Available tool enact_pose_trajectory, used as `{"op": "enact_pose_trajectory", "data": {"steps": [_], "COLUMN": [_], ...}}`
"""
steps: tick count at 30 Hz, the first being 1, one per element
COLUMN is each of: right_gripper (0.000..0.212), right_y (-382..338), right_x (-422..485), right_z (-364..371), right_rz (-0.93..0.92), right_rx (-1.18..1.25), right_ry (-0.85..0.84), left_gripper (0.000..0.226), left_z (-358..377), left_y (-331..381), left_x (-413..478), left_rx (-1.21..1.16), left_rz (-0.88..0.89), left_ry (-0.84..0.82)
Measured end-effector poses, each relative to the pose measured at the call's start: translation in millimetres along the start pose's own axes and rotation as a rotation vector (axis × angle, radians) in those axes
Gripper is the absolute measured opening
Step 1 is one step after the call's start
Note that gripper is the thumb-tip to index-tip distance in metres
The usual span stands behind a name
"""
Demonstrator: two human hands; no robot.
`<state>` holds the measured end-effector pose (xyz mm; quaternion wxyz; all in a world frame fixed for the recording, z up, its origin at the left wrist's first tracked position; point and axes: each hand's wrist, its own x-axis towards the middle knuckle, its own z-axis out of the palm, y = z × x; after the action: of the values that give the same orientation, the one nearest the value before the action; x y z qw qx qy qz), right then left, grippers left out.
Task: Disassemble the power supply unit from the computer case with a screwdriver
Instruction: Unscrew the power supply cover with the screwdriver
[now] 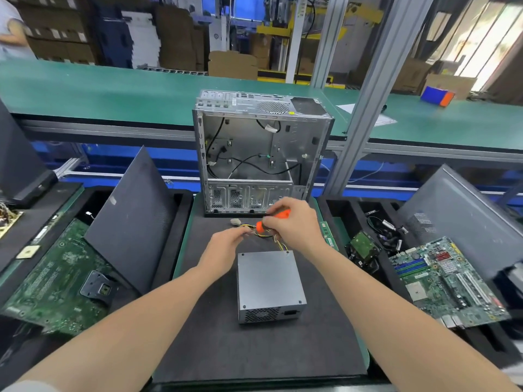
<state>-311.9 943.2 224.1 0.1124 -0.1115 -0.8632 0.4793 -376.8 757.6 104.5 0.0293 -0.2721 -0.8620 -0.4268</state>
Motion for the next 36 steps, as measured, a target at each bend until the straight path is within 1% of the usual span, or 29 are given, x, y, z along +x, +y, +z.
{"op": "enact_pose_trajectory", "data": {"steps": [2, 3, 5, 7, 11, 14, 16, 24, 30, 36], "right_gripper": [0.020, 0.023, 0.027, 0.030, 0.029, 0.029, 0.029, 0.029, 0.031, 0.032], "right_y": [0.3, -0.5, -3.0, -4.7, -7.3, -8.4, -7.8, -4.4, -2.1, -0.3], "right_x": [3.7, 5.2, 8.0, 10.9, 15.5, 18.3, 19.6, 21.5, 21.3, 18.8], "right_z": [4.4, 7.0, 13.3, 19.9, 30.2, 34.7, 36.5, 39.8, 41.5, 41.7], "right_rz": [-0.089, -0.145, -0.228, -0.260, -0.271, -0.282, -0.285, -0.293, -0.285, -0.283], "right_rx": [-0.013, -0.031, -0.071, -0.136, -0.202, -0.230, -0.237, -0.239, -0.245, -0.240], "right_ry": [0.104, 0.127, 0.112, 0.072, 0.007, -0.016, -0.022, -0.010, 0.001, 0.021], "left_gripper": [0.035, 0.035, 0.038, 0.038, 0.033, 0.035, 0.037, 0.037, 0.034, 0.034], "left_z": [-0.7, -1.6, -3.8, -7.3, -13.0, -13.1, -12.9, -14.5, -12.4, -12.0], "left_y": [0.5, 1.6, 4.6, 6.2, 2.1, 1.8, 2.7, 6.8, 8.0, 9.1], "left_x": [-2.9, -3.5, -3.5, -3.6, -5.0, -5.7, -6.3, -9.6, -11.1, -11.8], "left_rx": [-0.074, -0.094, -0.134, -0.159, -0.070, -0.082, -0.070, -0.087, -0.116, -0.119], "left_rz": [-0.049, -0.064, -0.093, -0.144, -0.203, -0.239, -0.232, -0.258, -0.275, -0.279], "left_ry": [-0.064, -0.113, -0.185, -0.202, -0.151, -0.152, -0.160, -0.151, -0.111, -0.124]}}
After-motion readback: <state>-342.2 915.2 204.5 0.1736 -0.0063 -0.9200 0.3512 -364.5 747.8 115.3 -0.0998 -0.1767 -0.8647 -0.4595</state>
